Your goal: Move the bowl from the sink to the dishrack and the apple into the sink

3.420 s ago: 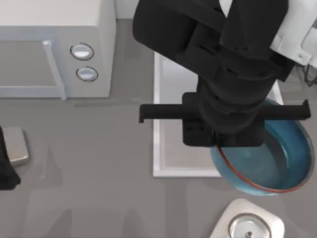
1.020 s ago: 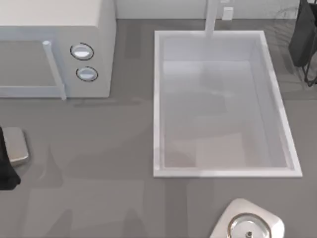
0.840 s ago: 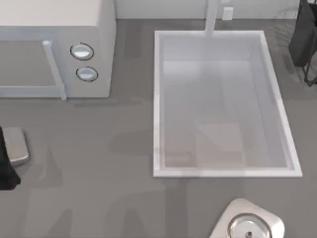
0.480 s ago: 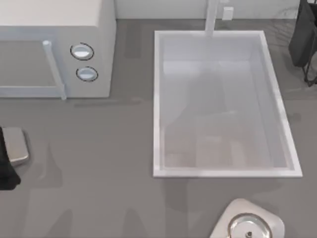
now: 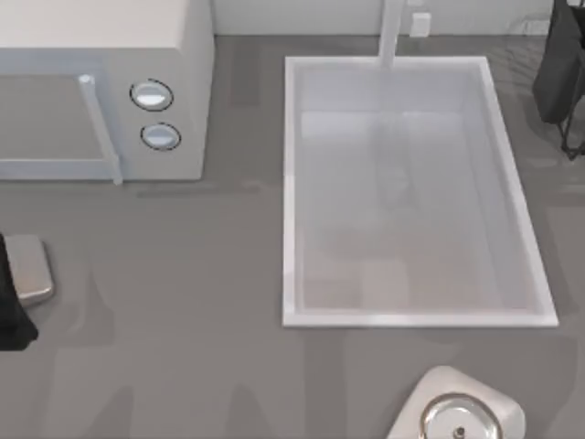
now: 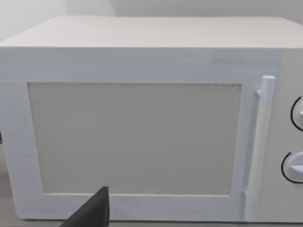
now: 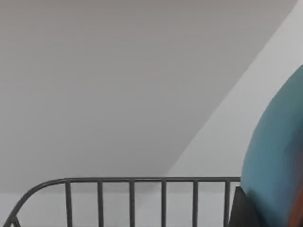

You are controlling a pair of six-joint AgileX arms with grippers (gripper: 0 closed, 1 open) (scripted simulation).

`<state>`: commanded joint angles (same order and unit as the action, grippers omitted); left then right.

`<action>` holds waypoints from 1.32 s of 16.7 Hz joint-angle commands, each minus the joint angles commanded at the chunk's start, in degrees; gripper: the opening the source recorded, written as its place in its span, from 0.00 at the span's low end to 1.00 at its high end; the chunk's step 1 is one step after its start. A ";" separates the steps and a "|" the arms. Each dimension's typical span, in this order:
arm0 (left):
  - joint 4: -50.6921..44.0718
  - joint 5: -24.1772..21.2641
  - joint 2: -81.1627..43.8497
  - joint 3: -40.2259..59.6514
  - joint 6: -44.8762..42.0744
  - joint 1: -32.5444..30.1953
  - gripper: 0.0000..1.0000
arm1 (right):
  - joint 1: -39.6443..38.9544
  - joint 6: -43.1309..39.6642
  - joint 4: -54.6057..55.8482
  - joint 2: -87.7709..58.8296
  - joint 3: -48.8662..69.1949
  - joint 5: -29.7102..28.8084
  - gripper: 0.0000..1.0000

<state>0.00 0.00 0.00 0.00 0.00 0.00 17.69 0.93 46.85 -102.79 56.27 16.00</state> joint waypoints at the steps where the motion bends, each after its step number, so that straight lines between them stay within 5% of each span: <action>1: 0.00 0.00 0.00 0.00 0.00 0.00 1.00 | -0.11 0.00 0.31 -0.17 -0.20 -0.12 0.00; 5: 0.00 0.00 0.00 0.00 0.00 0.00 1.00 | -0.11 0.00 0.31 -0.17 -0.20 -0.12 0.00; 18: 0.00 0.00 0.00 0.00 0.00 0.00 1.00 | -0.11 0.00 0.31 -0.17 -0.20 -0.12 0.98; 22: 0.00 0.00 0.00 0.00 0.00 0.00 1.00 | -0.11 0.00 0.31 -0.17 -0.20 -0.12 1.00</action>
<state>0.00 0.00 0.00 0.00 0.00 0.00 17.58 0.93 47.16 -102.96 56.07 15.88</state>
